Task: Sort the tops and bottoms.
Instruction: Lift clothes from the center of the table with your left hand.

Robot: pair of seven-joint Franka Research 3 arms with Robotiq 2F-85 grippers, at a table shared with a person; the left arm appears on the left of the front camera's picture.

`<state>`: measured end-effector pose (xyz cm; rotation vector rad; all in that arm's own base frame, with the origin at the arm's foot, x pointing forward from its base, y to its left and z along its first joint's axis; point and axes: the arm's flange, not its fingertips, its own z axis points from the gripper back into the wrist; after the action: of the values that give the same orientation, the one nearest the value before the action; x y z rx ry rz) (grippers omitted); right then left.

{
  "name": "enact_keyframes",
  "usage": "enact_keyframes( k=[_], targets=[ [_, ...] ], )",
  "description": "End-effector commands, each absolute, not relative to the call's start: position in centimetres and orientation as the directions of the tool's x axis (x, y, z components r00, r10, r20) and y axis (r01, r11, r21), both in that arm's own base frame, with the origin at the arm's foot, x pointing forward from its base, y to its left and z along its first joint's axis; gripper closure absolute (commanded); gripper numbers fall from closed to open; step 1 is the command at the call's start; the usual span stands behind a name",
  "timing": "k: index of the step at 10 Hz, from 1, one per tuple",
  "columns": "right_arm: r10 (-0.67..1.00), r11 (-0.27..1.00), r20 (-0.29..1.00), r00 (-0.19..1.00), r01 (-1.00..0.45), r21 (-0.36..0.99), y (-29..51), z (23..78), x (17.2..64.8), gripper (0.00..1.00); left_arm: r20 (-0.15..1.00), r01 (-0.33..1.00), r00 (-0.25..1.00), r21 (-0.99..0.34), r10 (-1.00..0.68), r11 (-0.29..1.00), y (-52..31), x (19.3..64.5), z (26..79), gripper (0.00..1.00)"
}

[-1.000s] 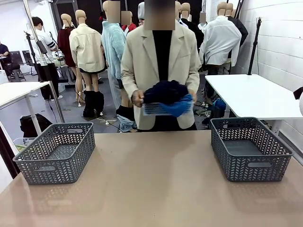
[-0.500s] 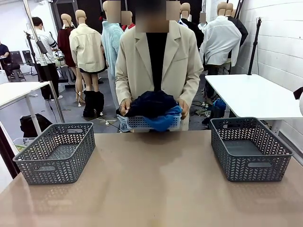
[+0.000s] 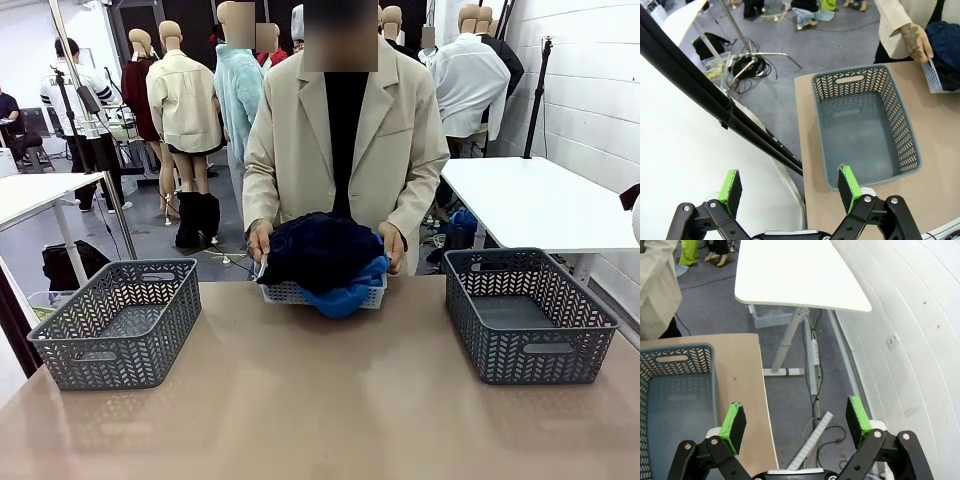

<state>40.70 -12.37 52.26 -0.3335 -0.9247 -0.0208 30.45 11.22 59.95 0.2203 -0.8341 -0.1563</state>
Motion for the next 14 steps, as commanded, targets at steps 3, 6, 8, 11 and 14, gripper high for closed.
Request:
enact_keyframes(
  k=[3,6,8,11,14],
  targets=[
    [0.133,0.947,0.783,0.608,0.154,-0.281,-12.33,52.43,40.80,0.00,0.716,0.036,0.665,0.252,-0.211,0.967,11.40,30.41,59.93,0.00],
    [0.133,0.947,0.783,0.608,0.154,-0.281,-12.33,52.43,40.80,0.00,0.716,0.036,0.665,0.252,-0.211,0.967,11.40,30.41,59.93,0.00],
    [0.133,0.947,0.783,0.608,0.154,-0.281,-12.33,52.43,40.80,0.00,0.716,0.036,0.665,0.252,-0.211,0.967,11.40,30.41,59.93,0.00],
    [0.133,0.947,0.783,0.608,0.154,-0.281,-12.33,52.43,40.80,0.00,0.716,0.036,0.665,0.252,-0.211,0.967,11.40,30.41,59.93,0.00],
    [0.133,0.947,0.783,0.608,0.154,-0.281,-12.33,52.43,40.80,0.00,0.716,0.036,0.665,0.252,-0.211,0.967,11.40,30.41,59.93,0.00]
  ],
)
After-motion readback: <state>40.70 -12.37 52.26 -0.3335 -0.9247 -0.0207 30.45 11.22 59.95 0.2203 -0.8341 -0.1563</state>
